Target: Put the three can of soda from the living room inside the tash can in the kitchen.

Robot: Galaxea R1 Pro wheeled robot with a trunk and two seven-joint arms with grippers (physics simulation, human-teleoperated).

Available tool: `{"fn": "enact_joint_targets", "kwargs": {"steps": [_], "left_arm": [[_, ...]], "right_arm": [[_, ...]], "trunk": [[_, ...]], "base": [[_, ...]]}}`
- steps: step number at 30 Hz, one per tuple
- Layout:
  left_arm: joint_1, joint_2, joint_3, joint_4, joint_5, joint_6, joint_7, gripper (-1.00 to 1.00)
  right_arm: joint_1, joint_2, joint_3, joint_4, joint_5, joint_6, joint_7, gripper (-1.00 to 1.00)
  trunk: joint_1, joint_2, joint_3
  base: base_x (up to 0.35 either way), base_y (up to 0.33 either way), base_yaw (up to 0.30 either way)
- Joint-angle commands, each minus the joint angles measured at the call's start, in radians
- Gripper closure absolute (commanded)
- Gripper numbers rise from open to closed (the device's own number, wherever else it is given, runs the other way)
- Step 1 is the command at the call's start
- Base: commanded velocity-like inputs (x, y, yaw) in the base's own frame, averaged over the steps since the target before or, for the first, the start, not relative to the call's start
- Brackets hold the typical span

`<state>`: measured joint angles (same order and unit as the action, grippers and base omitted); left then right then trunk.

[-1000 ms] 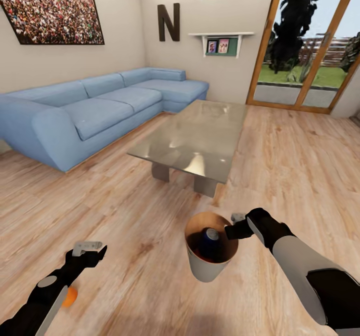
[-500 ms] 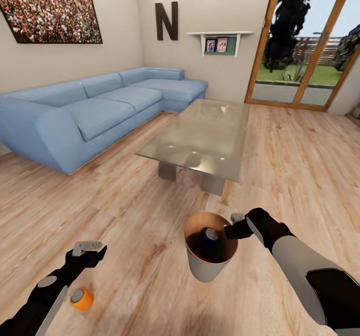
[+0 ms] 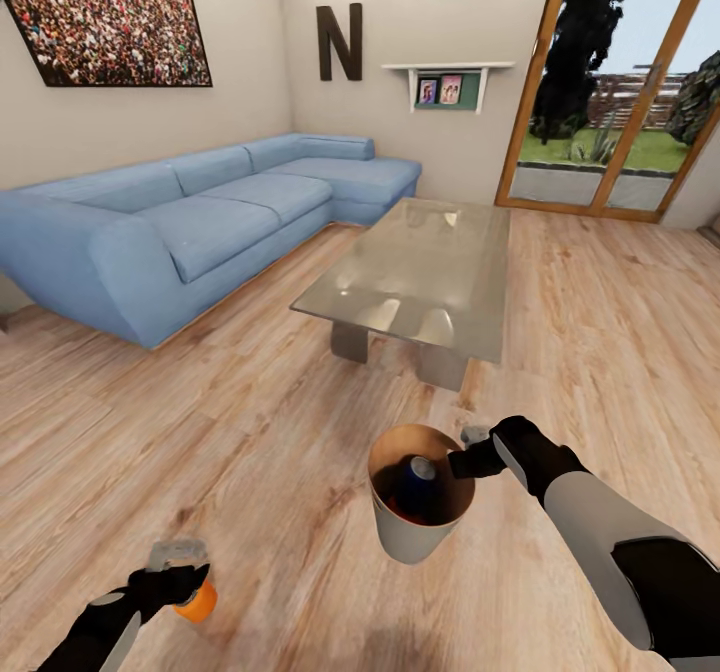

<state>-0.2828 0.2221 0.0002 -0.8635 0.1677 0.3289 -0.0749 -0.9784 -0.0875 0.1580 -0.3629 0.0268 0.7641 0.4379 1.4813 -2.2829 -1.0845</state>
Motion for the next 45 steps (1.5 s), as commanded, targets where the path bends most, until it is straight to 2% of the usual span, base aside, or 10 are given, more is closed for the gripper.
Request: {"fn": "enact_joint_targets", "kwargs": {"steps": [1, 5, 9, 15, 30, 36, 45], "left_arm": [[-0.001, -0.004, 0.0, 0.011, -0.001, 0.001, 0.0, -1.0], [-0.002, -0.015, -0.003, 0.046, -0.004, -0.011, 0.0, -1.0], [-0.003, -0.019, -0.02, 0.064, -0.004, -0.079, -0.001, -1.0], [-0.003, -0.019, -0.028, 0.068, -0.002, -0.111, -0.001, -1.0], [-0.003, -0.02, -0.028, 0.07, 0.004, -0.115, -0.006, -1.0], [-0.003, -0.02, -0.028, 0.07, 0.001, -0.115, -0.006, -1.0], [-0.003, -0.02, -0.029, 0.072, -0.001, -0.114, -0.008, -1.0]], "right_arm": [[0.0, 0.0, -0.002, -0.001, -0.013, 0.003, -0.006, 1.0], [0.0, 0.0, -0.002, 0.0, -0.014, 0.003, -0.005, 1.0], [0.0, 0.0, -0.002, -0.001, -0.014, 0.003, -0.005, 1.0], [0.0, 0.0, -0.001, -0.001, -0.014, 0.003, -0.006, 1.0], [0.004, 0.007, 0.0, -0.002, -0.013, 0.003, -0.007, 1.0], [0.006, 0.008, 0.0, -0.002, -0.013, 0.003, -0.007, 1.0], [0.006, 0.008, 0.0, -0.002, -0.013, 0.003, -0.007, 1.0]], "trunk": [[0.0, 0.0, 0.0], [0.0, 0.0, 0.0], [0.0, 0.0, 0.0], [0.0, 0.0, 0.0], [0.0, 0.0, 0.0], [0.0, 0.0, 0.0], [0.0, 0.0, 0.0]], "base": [[0.0, 0.018, 0.0], [0.0, 0.009, 0.0], [0.0, 0.003, 0.0], [0.054, 0.012, 0.0], [0.239, 0.147, 0.0], [0.087, 0.212, 0.0], [0.06, 0.03, 0.0]]}}
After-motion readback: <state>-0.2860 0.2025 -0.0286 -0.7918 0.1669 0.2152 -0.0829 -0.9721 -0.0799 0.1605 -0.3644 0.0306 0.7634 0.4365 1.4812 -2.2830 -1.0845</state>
